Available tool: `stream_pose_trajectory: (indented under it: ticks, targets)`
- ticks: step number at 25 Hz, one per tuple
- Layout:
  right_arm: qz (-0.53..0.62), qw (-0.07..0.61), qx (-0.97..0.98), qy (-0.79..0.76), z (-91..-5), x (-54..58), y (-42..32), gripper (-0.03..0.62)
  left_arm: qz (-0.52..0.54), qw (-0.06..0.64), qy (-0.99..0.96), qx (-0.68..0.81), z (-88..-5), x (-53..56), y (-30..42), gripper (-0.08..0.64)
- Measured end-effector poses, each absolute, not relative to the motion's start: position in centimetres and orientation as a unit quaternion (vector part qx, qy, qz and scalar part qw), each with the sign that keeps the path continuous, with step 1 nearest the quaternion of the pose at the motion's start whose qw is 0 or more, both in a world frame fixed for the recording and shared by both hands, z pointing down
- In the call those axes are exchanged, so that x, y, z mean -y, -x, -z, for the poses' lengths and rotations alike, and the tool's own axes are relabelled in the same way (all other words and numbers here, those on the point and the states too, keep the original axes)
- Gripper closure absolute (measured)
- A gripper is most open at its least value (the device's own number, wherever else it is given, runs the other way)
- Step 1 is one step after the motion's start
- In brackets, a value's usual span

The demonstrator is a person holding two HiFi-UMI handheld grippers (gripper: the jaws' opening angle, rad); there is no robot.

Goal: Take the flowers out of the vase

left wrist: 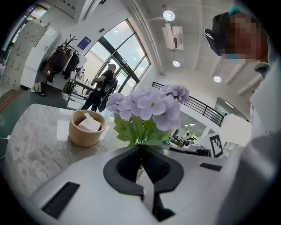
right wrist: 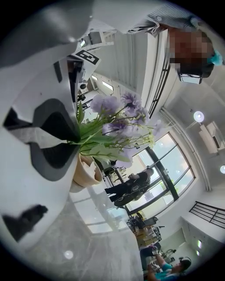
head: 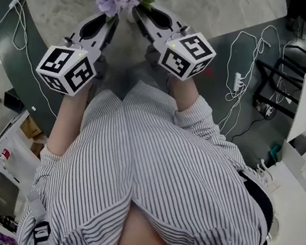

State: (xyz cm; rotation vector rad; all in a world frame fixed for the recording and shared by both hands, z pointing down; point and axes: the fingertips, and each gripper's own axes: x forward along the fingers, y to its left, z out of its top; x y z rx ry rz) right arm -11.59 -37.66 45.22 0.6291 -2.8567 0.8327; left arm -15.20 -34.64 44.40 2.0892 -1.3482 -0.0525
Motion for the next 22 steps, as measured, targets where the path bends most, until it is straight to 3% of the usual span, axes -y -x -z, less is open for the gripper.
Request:
stream_pose_trajectory:
  ticks: [22]
  targets:
    - [-0.240,-0.027,0.944,-0.226,-37.6,38.2,10.5,0.572,0.046,0.240,-0.819,0.520,-37.8,34.5,14.9,0.551]
